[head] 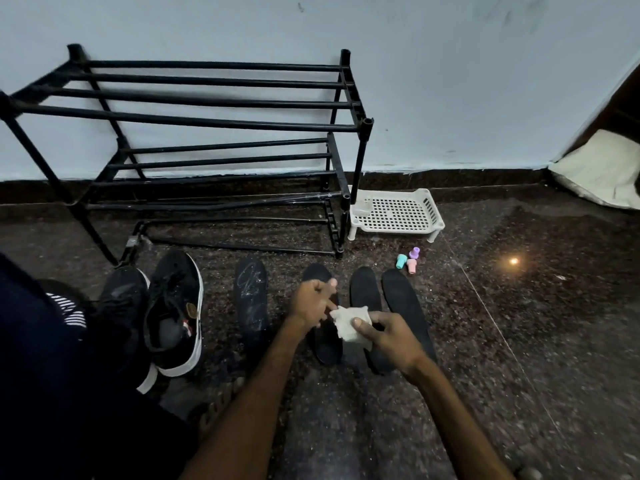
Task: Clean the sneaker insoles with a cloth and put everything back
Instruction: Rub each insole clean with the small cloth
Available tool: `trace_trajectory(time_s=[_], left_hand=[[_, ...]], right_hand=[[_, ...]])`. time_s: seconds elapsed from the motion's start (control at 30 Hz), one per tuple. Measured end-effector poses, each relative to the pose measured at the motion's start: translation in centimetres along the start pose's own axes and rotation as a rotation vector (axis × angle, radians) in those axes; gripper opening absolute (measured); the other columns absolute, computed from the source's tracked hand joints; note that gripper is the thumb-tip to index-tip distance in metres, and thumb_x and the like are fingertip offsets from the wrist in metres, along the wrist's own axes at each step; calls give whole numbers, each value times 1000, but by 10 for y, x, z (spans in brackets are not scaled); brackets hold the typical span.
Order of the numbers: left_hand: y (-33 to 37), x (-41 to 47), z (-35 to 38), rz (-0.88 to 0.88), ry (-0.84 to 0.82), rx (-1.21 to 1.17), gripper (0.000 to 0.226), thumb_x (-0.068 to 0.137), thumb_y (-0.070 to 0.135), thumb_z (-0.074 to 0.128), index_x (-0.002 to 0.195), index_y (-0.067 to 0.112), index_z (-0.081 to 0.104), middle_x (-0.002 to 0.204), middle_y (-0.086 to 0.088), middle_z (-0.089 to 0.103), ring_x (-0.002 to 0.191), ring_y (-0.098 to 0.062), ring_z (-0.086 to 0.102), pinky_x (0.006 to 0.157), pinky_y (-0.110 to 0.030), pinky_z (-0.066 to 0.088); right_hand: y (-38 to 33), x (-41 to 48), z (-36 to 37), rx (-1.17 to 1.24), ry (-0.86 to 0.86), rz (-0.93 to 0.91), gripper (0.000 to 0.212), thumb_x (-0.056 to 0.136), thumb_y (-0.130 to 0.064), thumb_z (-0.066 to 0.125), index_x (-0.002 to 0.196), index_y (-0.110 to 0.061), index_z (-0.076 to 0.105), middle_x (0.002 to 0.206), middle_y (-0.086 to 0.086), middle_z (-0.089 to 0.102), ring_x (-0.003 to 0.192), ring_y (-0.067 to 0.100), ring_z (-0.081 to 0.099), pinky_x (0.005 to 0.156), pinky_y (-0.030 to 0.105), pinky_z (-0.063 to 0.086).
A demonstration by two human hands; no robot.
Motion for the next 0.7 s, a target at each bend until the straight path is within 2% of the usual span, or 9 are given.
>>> trace_trajectory(time_s=[0.07, 0.13, 0.23, 0.33, 0.37, 0.43, 0.53, 0.6, 0.7], left_hand=[[-20, 10, -22, -117, 174, -38, 36, 102, 43, 49, 93, 12, 66, 77, -5, 70, 53, -19, 55, 43, -22, 43], [-44, 20, -56, -229, 379, -17, 36, 99, 42, 52, 95, 12, 70, 91, -12, 73, 75, -33, 67, 64, -37, 58], [-68, 20, -99, -433, 496, 207, 34, 102, 27, 48, 110, 2, 70, 116, -22, 69, 109, -40, 64, 92, -47, 54], [-95, 16, -119, -568, 547, 288, 39, 103, 23, 44, 122, -6, 62, 128, -23, 63, 121, -37, 58, 98, -44, 49], [-108, 18, -120, -593, 529, 313, 43, 100, 28, 49, 123, -6, 61, 129, -23, 62, 121, -39, 58, 98, -46, 49], [-131, 23, -118, -619, 524, 296, 48, 92, 35, 59, 120, -4, 63, 125, -23, 64, 115, -42, 61, 95, -48, 51], [-151, 31, -114, -606, 517, 280, 49, 86, 41, 62, 114, 0, 65, 118, -21, 67, 105, -41, 65, 88, -49, 55], [-187, 58, -115, -627, 488, 252, 57, 76, 52, 61, 107, 5, 66, 110, -19, 70, 97, -41, 68, 83, -51, 57], [-220, 84, -119, -638, 487, 202, 63, 61, 64, 60, 98, 13, 68, 98, -17, 72, 86, -38, 70, 77, -53, 59]], right_hand=[[5, -1, -1, 7, 12, 30, 15, 95, -1, 59, 91, -9, 71, 74, -10, 73, 69, -4, 64, 64, 16, 47], [17, 0, -5, 5, 67, 60, 12, 92, -2, 64, 100, -8, 70, 86, 0, 76, 81, 11, 71, 75, 35, 57], [32, 0, -11, -57, 117, 117, 48, 75, -28, 81, 115, -16, 60, 97, 14, 73, 92, 32, 70, 85, 55, 55], [33, -1, -17, -178, 158, 131, 63, 74, -26, 82, 126, -32, 49, 79, 11, 65, 75, 23, 66, 77, 39, 56], [31, -2, -18, -234, 131, 108, 56, 78, -20, 81, 123, -37, 52, 68, 4, 56, 66, 15, 57, 69, 28, 50], [29, 0, -19, -302, 66, 103, 37, 80, -13, 79, 105, -37, 66, 63, -5, 50, 64, 8, 50, 64, 23, 44], [28, 1, -15, -358, -12, 112, 30, 76, -6, 81, 98, -24, 74, 84, -9, 71, 85, 1, 63, 80, 16, 49], [28, 1, -11, -379, -16, 105, 28, 74, -2, 81, 97, -17, 75, 98, -8, 75, 97, 2, 66, 89, 22, 53], [28, 3, -3, -452, -3, 133, 21, 76, -7, 81, 76, -25, 70, 77, 6, 72, 69, 11, 65, 69, 36, 56]])
Point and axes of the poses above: each hand's wrist, its own x-axis towards the middle knuckle, its own z-axis out of the palm, y = z × x, the point moved 1 cm from there along x, towards the middle knuckle
